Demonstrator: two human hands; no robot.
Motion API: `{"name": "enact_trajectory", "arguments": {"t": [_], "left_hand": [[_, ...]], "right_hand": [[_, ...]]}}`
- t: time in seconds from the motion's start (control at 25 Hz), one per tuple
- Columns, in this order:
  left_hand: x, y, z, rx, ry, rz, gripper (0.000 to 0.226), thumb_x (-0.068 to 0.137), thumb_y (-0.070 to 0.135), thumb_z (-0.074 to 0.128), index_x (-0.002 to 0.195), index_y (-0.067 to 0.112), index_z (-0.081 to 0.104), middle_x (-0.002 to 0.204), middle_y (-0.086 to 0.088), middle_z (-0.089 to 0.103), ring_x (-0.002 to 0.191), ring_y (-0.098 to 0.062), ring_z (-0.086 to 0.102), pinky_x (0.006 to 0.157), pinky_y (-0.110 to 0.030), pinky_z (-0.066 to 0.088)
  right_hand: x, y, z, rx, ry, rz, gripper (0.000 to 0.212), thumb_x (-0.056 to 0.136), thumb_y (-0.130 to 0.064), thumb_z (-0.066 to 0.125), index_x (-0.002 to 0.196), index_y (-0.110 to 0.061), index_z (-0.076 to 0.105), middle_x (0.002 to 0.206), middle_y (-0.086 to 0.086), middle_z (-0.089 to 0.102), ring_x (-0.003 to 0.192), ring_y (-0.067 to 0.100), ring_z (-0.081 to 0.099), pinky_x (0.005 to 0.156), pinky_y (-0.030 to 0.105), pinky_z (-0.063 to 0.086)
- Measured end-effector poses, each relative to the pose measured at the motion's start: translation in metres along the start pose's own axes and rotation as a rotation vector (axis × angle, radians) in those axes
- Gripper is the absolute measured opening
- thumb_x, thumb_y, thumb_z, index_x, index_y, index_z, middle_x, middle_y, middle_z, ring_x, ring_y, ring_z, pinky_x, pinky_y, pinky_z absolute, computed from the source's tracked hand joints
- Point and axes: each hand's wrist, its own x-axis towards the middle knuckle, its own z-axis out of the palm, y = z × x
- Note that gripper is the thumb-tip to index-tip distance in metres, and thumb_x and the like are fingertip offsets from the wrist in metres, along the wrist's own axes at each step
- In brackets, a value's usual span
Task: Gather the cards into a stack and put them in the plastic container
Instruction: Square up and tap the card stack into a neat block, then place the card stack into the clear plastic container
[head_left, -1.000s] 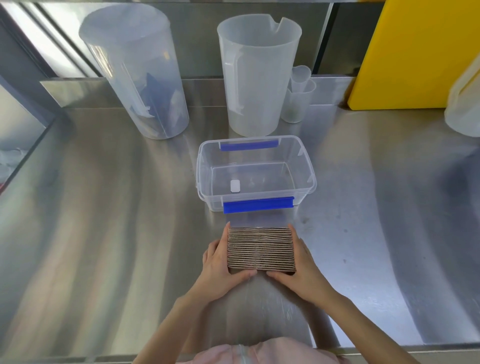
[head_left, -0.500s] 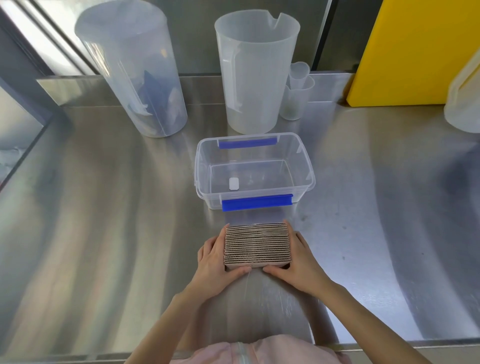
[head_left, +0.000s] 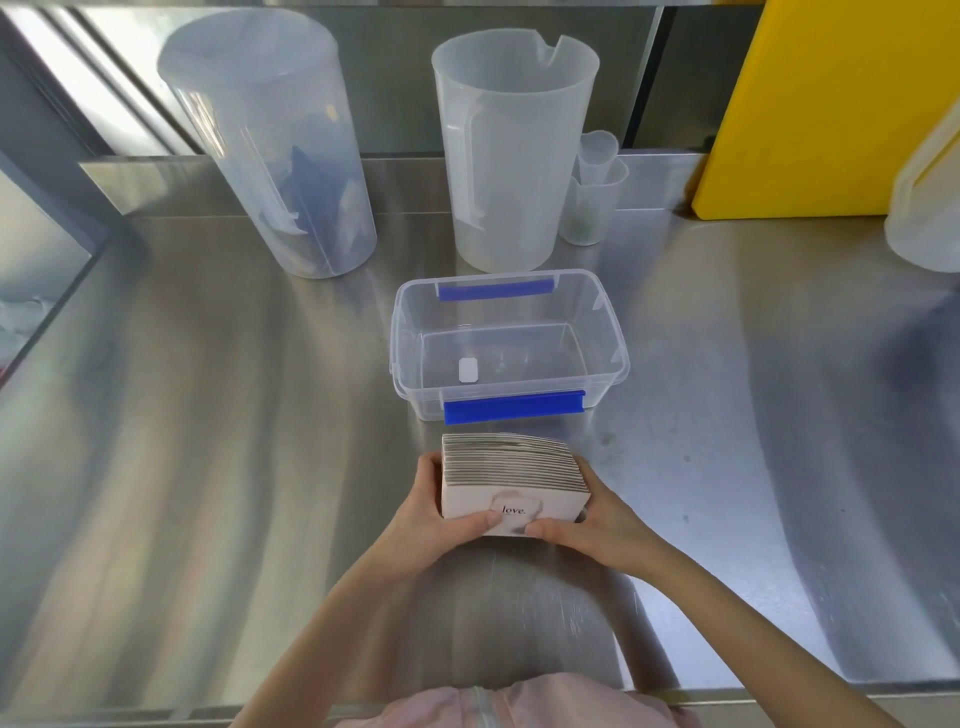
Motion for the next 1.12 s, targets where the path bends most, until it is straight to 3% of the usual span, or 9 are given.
{"name": "enact_trajectory", "arguments": {"t": [0.2,0.28,0.36,0.44,0.56,0.72,0.8,0.96,1.12], "left_hand": [[0.003,0.011,-0.011,-0.123,0.002,0.030,0.084,0.046,0.038,0.074,0.119,0.016,0.039,0.113,0.002,0.061,0.095,-0.001,0.062,0.074,-0.014,0.052],[0.002,0.016,-0.016,-0.102,-0.011,0.019,0.076,0.049,0.033,0.076,0.114,0.020,0.039,0.108,0.003,0.061,0.090,0.001,0.062,0.069,-0.013,0.052],[0.003,0.021,-0.017,-0.064,-0.031,0.013,0.063,0.050,0.029,0.076,0.101,0.030,0.040,0.102,0.007,0.059,0.082,0.009,0.062,0.065,-0.011,0.051],[0.005,0.028,-0.018,-0.023,-0.055,0.015,0.064,0.043,0.036,0.076,0.097,0.035,0.040,0.099,0.011,0.058,0.078,0.015,0.061,0.064,-0.009,0.050],[0.008,0.037,-0.018,-0.036,-0.062,0.027,0.066,0.047,0.034,0.075,0.104,0.032,0.043,0.099,0.013,0.059,0.077,0.018,0.060,0.064,-0.007,0.049],[0.012,0.038,-0.017,-0.210,-0.029,0.038,0.078,0.051,0.037,0.074,0.121,0.017,0.046,0.113,-0.003,0.063,0.096,-0.007,0.064,0.075,-0.017,0.052],[0.016,0.038,-0.014,-0.357,0.031,0.027,0.067,0.058,0.034,0.072,0.119,0.015,0.050,0.115,-0.008,0.064,0.096,-0.015,0.065,0.076,-0.022,0.053],[0.019,0.044,-0.008,-0.475,0.046,0.021,0.056,0.072,0.028,0.061,0.125,0.019,0.047,0.112,0.001,0.064,0.084,-0.008,0.069,0.064,-0.020,0.055],[0.026,0.053,-0.012,-0.433,0.079,0.013,0.043,0.085,0.019,0.057,0.126,0.020,0.046,0.111,0.003,0.065,0.082,-0.005,0.069,0.064,-0.019,0.055]], "right_hand": [[0.000,-0.035,-0.014,0.065,-0.120,0.011,0.047,0.079,-0.012,0.066,0.109,-0.037,0.038,0.107,-0.027,0.046,0.096,-0.006,0.051,0.071,0.006,0.050],[-0.001,-0.050,-0.026,-0.015,-0.147,0.023,0.070,0.082,-0.020,0.064,0.135,-0.033,0.021,0.130,-0.018,0.040,0.118,-0.002,0.041,0.091,0.014,0.042],[0.002,-0.066,-0.034,-0.206,-0.158,-0.007,0.089,0.079,-0.033,0.065,0.144,-0.031,0.003,0.148,-0.010,0.025,0.135,0.007,0.026,0.106,0.026,0.032],[0.007,-0.079,-0.035,-0.425,-0.216,-0.106,0.090,0.076,-0.043,0.065,0.144,-0.032,0.008,0.151,-0.008,0.023,0.136,0.011,0.027,0.109,0.031,0.032],[0.017,-0.091,-0.030,-0.531,-0.258,-0.170,0.076,0.077,-0.046,0.064,0.140,-0.030,0.024,0.139,-0.004,0.040,0.121,0.010,0.042,0.100,0.028,0.042],[0.022,-0.090,-0.023,-0.313,-0.168,-0.082,0.063,0.079,-0.038,0.064,0.133,-0.027,0.033,0.106,-0.012,0.051,0.093,0.007,0.053,0.081,0.022,0.048],[0.023,-0.088,-0.016,-0.107,-0.109,-0.017,0.053,0.082,-0.034,0.062,0.128,-0.027,0.036,0.096,-0.012,0.052,0.086,0.006,0.056,0.075,0.022,0.051],[0.028,-0.087,-0.006,0.262,0.026,0.076,0.038,0.086,-0.032,0.055,0.121,-0.020,0.045,0.102,0.000,0.060,0.090,0.016,0.061,0.082,0.029,0.052],[0.036,-0.092,-0.006,0.322,0.031,0.107,0.038,0.087,-0.033,0.054,0.120,-0.016,0.047,0.101,0.001,0.063,0.088,0.014,0.062,0.082,0.029,0.052]]}}
